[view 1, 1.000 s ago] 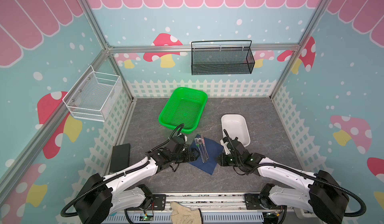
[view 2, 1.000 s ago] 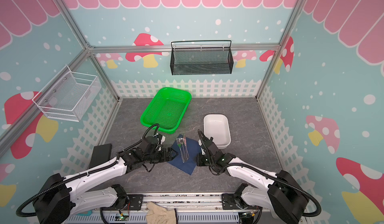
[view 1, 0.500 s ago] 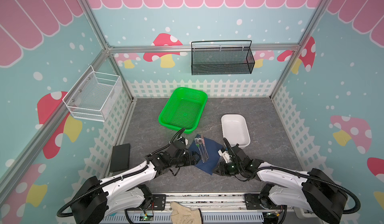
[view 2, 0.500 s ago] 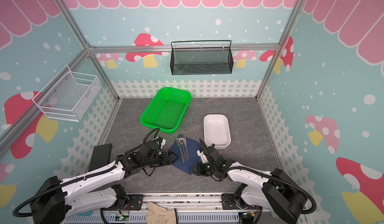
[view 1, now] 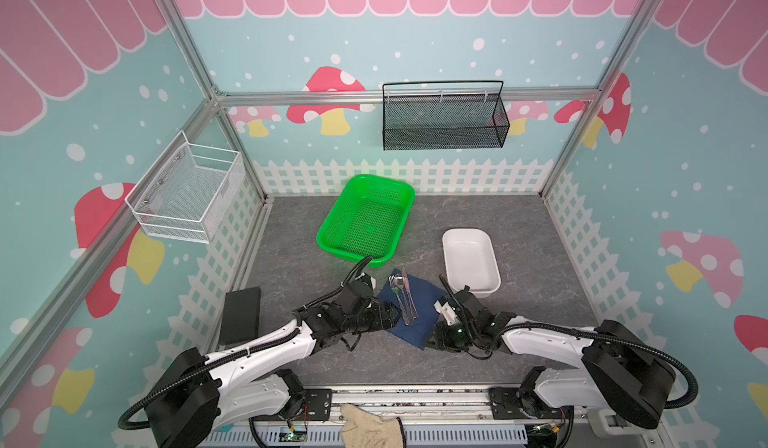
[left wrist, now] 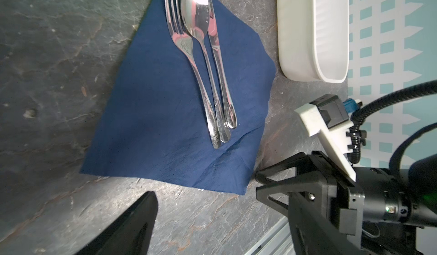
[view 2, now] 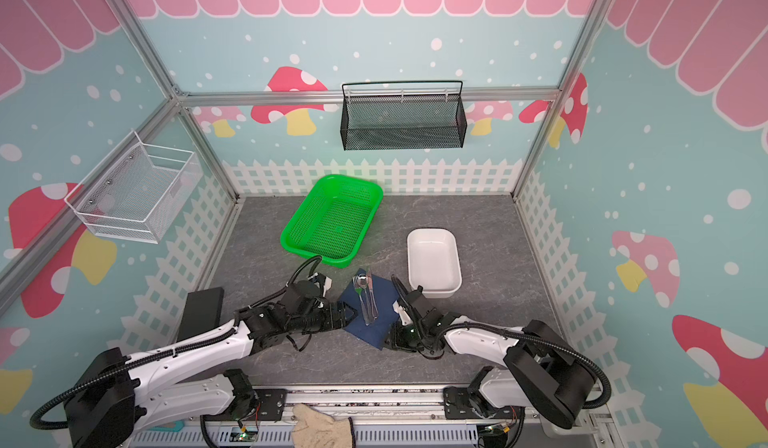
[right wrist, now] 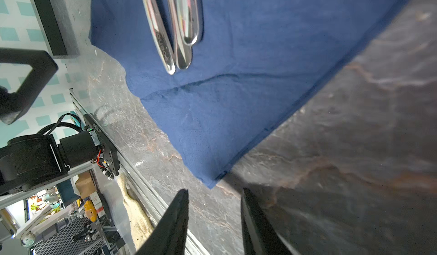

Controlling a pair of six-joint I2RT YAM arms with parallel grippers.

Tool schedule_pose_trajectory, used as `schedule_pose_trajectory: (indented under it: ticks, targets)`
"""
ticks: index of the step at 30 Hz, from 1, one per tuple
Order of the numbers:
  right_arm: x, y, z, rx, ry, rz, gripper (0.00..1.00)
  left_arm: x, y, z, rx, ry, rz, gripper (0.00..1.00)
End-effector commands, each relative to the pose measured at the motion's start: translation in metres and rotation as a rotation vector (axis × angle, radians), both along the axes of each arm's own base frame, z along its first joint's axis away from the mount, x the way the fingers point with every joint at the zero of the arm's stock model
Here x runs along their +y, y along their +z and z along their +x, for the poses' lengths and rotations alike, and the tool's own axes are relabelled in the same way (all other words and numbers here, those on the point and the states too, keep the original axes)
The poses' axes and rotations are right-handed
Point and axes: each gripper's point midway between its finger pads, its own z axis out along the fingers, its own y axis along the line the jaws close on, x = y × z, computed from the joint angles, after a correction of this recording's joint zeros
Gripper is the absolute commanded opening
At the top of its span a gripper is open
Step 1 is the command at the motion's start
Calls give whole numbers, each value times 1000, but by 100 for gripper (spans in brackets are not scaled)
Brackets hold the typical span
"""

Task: Place the utensils on the paper napkin and roll it up

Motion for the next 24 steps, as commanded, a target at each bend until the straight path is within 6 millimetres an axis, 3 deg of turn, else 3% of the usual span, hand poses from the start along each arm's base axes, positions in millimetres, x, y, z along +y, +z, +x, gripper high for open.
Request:
schedule_pose_trajectory:
  ticks: [1,5,9,14,16,24]
  targets:
    - [-14,-14,-2,26,-58,-62,41,-5,11,4,-7,10,-26,89]
    - [-2,-12,-6,101,-44,-39,41,0,13,6,9,37,19,89]
    - [-4,-11,-2,119,-137,-12,41,-3,16,1,46,35,-9,89]
    - [-9,-17,0,87,-112,-54,42,2,23,-4,13,33,-19,89]
    - [-1,-16,-3,88,-60,-29,42,4,30,-7,-5,40,-52,89]
    - [4,-10,16,24,-113,-13,42,6,28,-15,-8,28,-90,89]
